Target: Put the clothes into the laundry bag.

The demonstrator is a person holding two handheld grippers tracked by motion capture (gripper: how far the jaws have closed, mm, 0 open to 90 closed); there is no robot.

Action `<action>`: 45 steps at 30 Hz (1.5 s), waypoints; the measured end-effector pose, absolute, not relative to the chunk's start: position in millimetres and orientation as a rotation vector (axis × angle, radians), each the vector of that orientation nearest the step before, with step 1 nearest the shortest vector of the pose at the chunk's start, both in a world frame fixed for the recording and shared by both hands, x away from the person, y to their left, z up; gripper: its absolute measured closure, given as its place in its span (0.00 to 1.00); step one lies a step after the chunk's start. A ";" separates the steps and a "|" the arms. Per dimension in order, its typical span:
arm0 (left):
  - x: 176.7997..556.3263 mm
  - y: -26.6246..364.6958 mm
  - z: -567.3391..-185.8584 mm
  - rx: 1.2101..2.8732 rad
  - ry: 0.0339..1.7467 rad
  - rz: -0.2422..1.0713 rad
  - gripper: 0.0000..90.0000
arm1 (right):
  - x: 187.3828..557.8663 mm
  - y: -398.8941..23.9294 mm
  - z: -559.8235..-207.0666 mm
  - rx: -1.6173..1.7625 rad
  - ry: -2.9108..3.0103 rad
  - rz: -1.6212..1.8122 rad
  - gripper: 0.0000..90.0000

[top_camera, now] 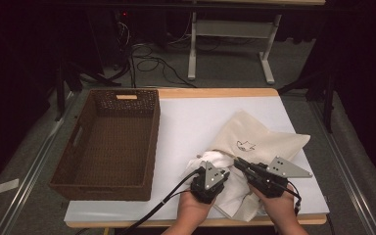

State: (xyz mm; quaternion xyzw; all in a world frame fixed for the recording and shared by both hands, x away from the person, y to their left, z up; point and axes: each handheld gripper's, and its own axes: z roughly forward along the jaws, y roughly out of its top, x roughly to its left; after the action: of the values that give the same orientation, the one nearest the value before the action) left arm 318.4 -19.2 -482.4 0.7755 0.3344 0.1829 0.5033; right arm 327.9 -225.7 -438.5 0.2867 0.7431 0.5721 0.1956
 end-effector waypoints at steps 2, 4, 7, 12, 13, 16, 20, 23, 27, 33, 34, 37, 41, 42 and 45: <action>323.9 -24.5 -488.2 1.875 0.812 0.436 0.96 | 329.7 -229.0 -440.4 0.822 2.078 1.593 0.97; 333.8 -33.5 -496.3 1.875 0.817 0.422 0.95 | 331.3 -232.1 -442.1 0.837 2.077 1.595 0.97; 339.3 -38.7 -500.5 1.879 0.822 0.403 0.94 | 332.2 -234.1 -443.0 0.838 2.075 1.592 0.97; 330.6 -33.9 -496.3 1.874 0.763 0.353 0.69 | 332.4 -238.6 -445.7 0.860 2.077 1.576 0.97; 330.6 -33.9 -496.3 1.874 0.763 0.353 0.63 | 332.4 -238.6 -445.7 0.860 2.077 1.576 0.97; 314.6 -17.6 -489.0 1.903 0.704 0.364 0.49 | 331.3 -238.2 -446.4 0.857 2.085 1.560 0.97; 299.4 6.9 -485.2 1.882 0.714 0.394 0.41 | 330.2 -238.7 -445.9 0.847 2.085 1.550 0.97; 294.2 27.3 -485.9 1.842 0.755 0.392 0.42 | 330.7 -239.1 -446.5 0.849 2.080 1.552 0.97; 287.7 47.4 -492.0 1.795 0.779 0.402 0.43 | 330.2 -239.0 -447.6 0.856 2.084 1.544 0.97; 284.7 61.2 -484.9 1.781 0.820 0.419 0.47 | 328.7 -240.8 -447.5 0.861 2.079 1.536 0.97; 284.1 62.2 -483.6 1.782 0.823 0.437 0.47 | 328.7 -241.4 -447.5 0.867 2.076 1.538 0.97; 287.0 66.2 -482.9 1.772 0.854 0.491 0.45 | 330.3 -243.2 -448.8 0.874 2.079 1.553 0.97; 294.7 71.1 -491.1 1.765 0.927 0.469 0.44 | 329.5 -242.9 -448.5 0.878 2.081 1.547 0.97; 296.3 70.7 -493.6 1.774 0.935 0.470 0.44 | 329.4 -243.0 -448.3 0.872 2.081 1.548 0.97; 300.6 71.5 -498.6 1.779 0.963 0.442 0.57 | 329.1 -243.2 -448.1 0.874 2.080 1.549 0.97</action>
State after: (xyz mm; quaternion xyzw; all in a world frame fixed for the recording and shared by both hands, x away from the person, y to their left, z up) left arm 300.6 71.5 -498.6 0.7390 0.3998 0.1838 0.5101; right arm 329.1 -243.2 -448.1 0.3128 0.7446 0.5543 0.2012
